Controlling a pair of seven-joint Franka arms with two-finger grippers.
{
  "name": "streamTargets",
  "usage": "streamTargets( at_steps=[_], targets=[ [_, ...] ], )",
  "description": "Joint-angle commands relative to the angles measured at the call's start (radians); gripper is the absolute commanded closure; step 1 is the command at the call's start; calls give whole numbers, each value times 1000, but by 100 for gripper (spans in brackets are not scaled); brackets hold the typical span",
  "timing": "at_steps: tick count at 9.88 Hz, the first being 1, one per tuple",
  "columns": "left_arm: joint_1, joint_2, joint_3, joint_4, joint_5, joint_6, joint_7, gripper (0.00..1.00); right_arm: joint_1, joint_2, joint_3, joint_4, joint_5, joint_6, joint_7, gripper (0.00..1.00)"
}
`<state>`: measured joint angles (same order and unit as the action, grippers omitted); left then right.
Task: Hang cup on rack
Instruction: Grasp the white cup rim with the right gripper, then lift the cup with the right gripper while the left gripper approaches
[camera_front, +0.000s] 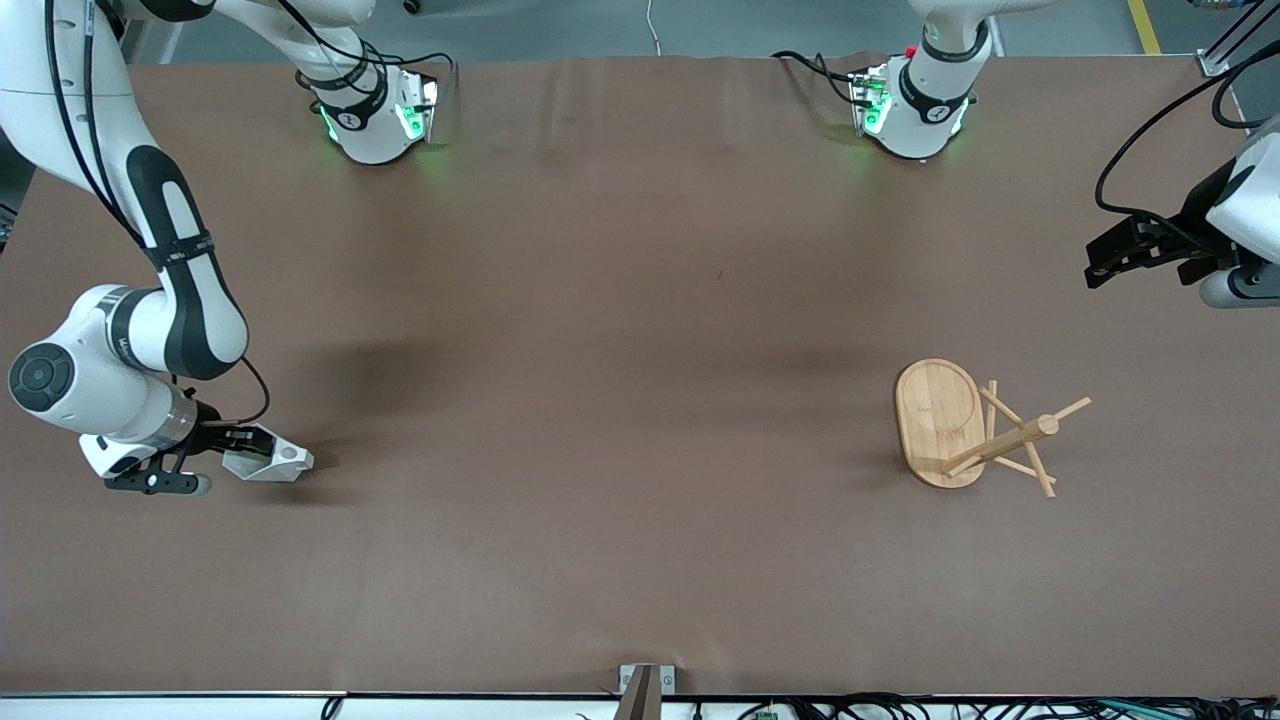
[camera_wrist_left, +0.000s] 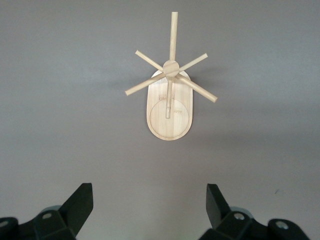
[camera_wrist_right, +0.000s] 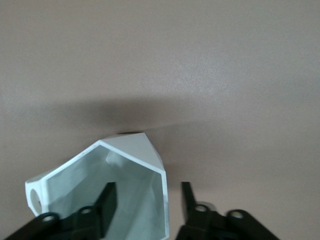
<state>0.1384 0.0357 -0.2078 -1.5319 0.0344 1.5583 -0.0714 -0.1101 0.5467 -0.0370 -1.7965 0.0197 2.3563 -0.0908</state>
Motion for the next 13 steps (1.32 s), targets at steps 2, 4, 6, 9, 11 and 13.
streamTargets(
  at_steps=[2, 4, 6, 9, 11, 13],
  targets=[
    [7, 7, -4, -24, -16, -9, 18, 0, -14, 1, 11, 8, 16, -3, -30, 100],
    [7, 7, -4, -27, -18, -9, 18, 0, -14, -7, 11, 9, 16, -8, -27, 100],
    [9, 9, -4, -27, -18, -9, 18, 0, -13, -31, 11, 13, 16, -12, -23, 100],
    [6, 15, -4, -14, -27, -6, 13, 0, 3, -103, 49, 106, 19, -200, -18, 100],
    [-11, 15, -13, -4, -42, -6, 16, 0, 7, -160, 123, 169, 160, -339, -15, 100],
    [-43, 12, -82, 18, -111, -7, 21, 0, 48, -182, 144, 236, 282, -454, 15, 100]
  ],
)
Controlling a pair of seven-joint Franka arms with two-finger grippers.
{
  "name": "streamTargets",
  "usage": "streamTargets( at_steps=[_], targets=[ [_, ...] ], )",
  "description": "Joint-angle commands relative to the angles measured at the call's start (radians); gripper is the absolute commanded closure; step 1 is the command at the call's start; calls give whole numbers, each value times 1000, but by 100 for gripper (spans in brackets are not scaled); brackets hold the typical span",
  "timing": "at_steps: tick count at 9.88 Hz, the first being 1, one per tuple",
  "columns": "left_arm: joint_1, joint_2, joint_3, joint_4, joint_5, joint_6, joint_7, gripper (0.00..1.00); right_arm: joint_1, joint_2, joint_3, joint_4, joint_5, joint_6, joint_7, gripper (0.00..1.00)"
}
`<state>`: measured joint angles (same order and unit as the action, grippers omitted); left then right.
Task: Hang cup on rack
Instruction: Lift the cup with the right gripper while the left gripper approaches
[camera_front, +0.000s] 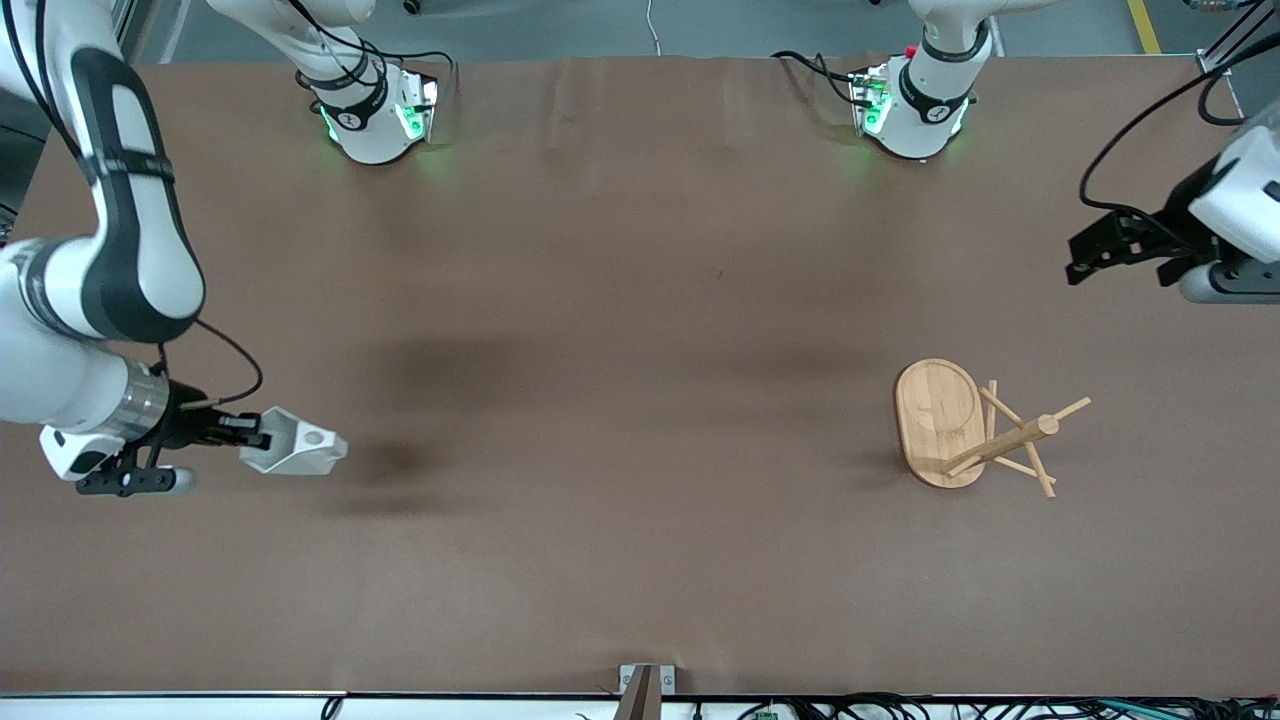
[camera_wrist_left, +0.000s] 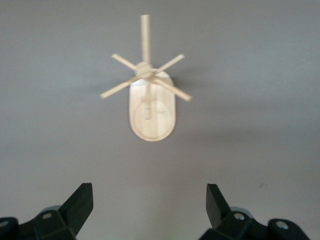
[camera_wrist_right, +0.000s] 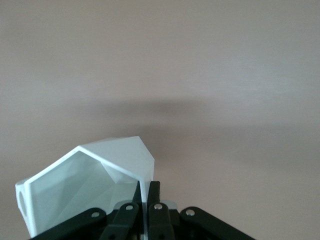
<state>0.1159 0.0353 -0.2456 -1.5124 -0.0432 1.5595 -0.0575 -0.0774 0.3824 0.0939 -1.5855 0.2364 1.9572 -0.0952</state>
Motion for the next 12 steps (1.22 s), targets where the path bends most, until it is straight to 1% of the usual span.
streamTargets(
  at_steps=[1, 2, 3, 4, 5, 7, 9, 11, 12],
  targets=[
    [-24, 9, -114, 0, -65, -9, 8, 0, 52, -20, 17, 63, 117, -102, 76, 100],
    [-27, 11, -192, 3, -87, -6, 19, 0, 97, -26, 18, 87, 165, -130, 121, 100],
    [-33, 15, -272, 6, -104, 14, 21, 0, 143, -48, 17, 87, 228, -132, 133, 100],
    [-33, 27, -355, 6, -112, 39, 36, 0, 166, -50, 18, 85, 310, -136, 155, 100],
    [-38, 32, -418, 3, -110, 85, 41, 0, 191, -54, 18, 85, 369, -152, 161, 100],
    [-41, 46, -507, 1, -104, 158, 63, 0, 215, -56, 29, 85, 438, -185, 150, 100],
    [-42, 63, -553, -6, -101, 235, 201, 0, 220, -56, 32, 85, 562, -274, 144, 100],
    [-67, 84, -557, -32, -101, 324, 292, 0, 211, -53, 29, 82, 692, -410, 105, 100],
    [-70, 86, -558, -52, -101, 376, 315, 0, 208, -53, 29, 82, 728, -466, 97, 100]
  ],
)
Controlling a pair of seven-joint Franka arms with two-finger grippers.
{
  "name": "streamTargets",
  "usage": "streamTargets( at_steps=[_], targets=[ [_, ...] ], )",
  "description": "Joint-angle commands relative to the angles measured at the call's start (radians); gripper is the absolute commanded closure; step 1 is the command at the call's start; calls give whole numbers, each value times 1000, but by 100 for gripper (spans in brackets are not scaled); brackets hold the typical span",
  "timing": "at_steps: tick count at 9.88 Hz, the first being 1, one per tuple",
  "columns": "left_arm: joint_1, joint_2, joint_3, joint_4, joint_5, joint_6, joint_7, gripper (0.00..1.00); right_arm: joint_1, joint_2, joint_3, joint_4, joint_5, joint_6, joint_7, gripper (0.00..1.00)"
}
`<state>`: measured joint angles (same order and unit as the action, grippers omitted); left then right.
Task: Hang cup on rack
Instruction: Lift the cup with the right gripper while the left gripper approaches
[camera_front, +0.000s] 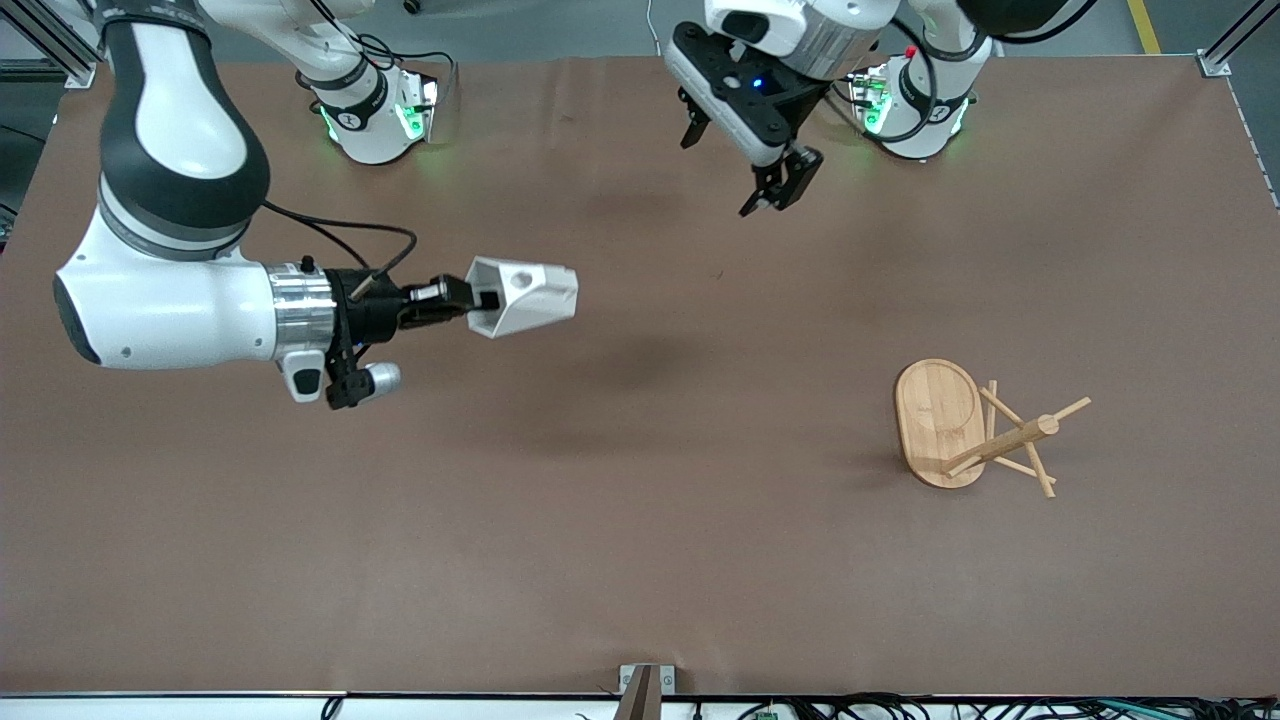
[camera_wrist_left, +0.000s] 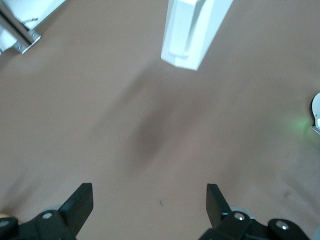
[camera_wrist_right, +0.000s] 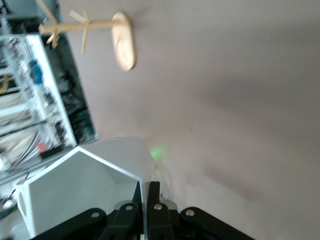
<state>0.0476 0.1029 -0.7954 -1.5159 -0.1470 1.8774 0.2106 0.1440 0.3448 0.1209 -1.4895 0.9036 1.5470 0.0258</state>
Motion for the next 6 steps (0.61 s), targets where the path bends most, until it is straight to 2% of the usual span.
streamTargets(
  at_steps=[1, 3, 6],
  targets=[
    [-14, 32, -7, -55, 3, 80, 53, 0, -14, -15, 3, -14, 67, -92, -26, 100],
    [-14, 86, -19, -52, -8, 104, 108, 0, -9, -14, 0, -18, 144, -136, -26, 100],
    [-14, 86, -53, -53, -12, 128, 66, 0, -4, -9, 0, -18, 234, -133, -32, 100]
  ],
)
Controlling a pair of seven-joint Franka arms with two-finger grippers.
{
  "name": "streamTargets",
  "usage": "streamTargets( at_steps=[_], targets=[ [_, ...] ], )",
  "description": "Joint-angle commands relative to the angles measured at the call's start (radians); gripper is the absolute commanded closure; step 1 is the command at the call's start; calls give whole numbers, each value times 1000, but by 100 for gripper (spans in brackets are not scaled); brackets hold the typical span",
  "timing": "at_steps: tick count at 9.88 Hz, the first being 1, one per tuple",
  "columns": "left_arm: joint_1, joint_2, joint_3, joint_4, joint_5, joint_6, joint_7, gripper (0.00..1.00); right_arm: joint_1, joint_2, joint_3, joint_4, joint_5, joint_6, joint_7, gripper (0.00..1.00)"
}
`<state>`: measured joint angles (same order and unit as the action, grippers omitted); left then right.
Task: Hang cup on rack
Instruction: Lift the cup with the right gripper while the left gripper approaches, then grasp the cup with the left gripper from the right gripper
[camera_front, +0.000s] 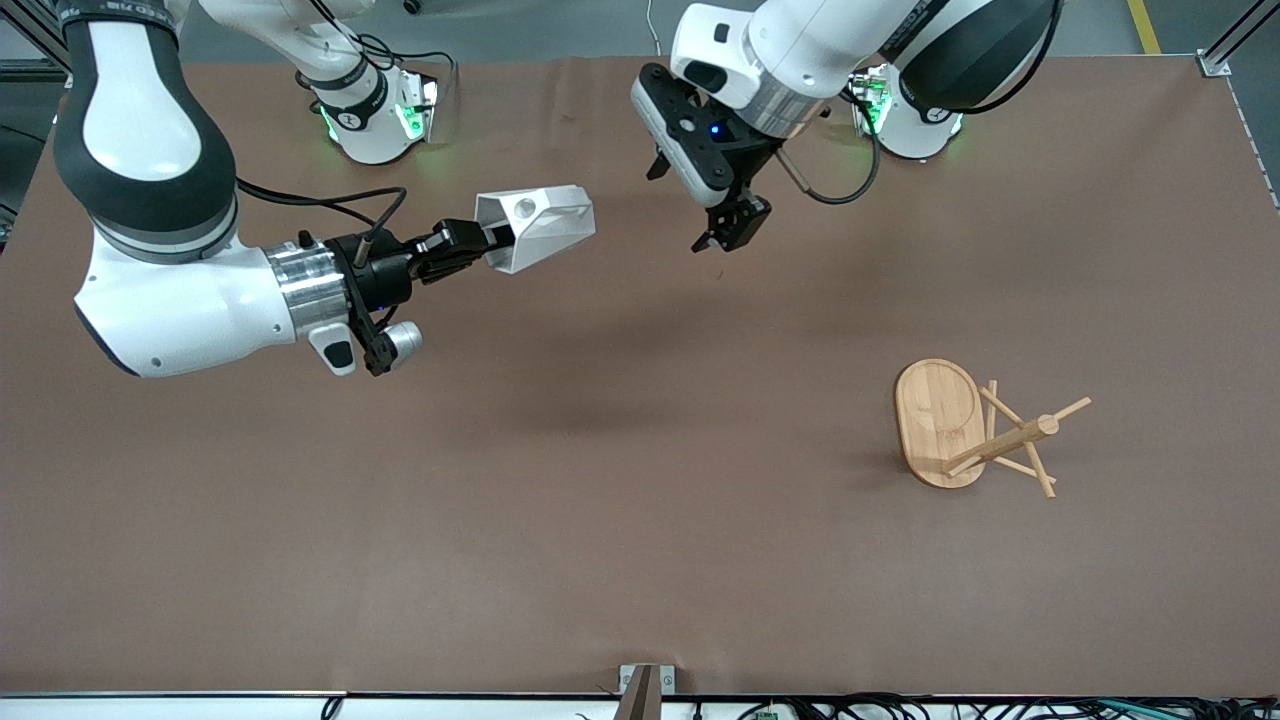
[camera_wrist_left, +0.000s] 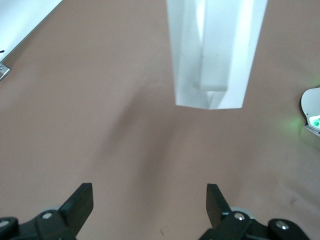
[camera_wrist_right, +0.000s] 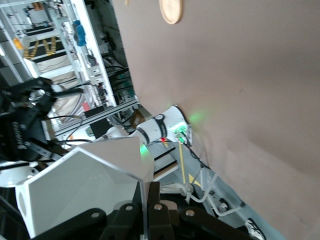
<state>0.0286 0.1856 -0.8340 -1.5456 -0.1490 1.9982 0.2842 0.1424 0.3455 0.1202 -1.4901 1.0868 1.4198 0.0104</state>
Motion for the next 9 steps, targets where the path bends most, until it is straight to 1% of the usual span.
streamTargets(
  at_steps=[1, 4, 7, 9],
  targets=[
    [4, 5, -14, -25, -11, 8, -8, 0, -1, -7, 1, -18, 77, -2, -26, 100],
    [2, 6, -14, -25, -11, 10, -10, 0, 6, 9, 1, -18, 101, 4, -63, 100],
    [-32, 3, -16, -21, -9, 10, -71, 0, 20, 42, 1, -22, 122, 5, -99, 99],
    [-33, 5, -16, -22, -9, 22, -72, 0, 31, 56, -1, -22, 150, 14, -115, 99]
  ],
)
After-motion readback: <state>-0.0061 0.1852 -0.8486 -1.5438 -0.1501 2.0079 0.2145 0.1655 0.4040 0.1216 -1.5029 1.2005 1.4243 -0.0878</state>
